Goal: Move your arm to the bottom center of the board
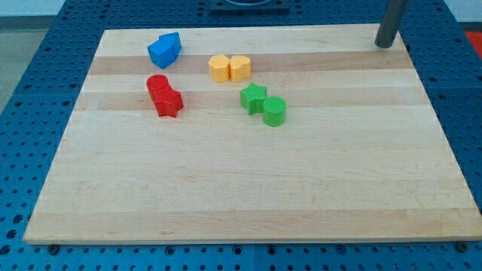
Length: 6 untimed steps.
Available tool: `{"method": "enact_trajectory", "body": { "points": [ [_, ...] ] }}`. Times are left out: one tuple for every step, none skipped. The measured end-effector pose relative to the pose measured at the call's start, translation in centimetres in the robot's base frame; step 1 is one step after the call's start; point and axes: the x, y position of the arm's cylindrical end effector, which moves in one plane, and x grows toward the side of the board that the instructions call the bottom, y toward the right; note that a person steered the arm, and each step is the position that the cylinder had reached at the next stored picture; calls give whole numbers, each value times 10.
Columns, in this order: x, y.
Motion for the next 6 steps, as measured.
{"method": "enact_trajectory", "body": {
  "points": [
    [3, 13],
    [47, 34],
    [118, 36],
    [190, 36],
    [260, 4],
    [297, -93]
  ]
}}
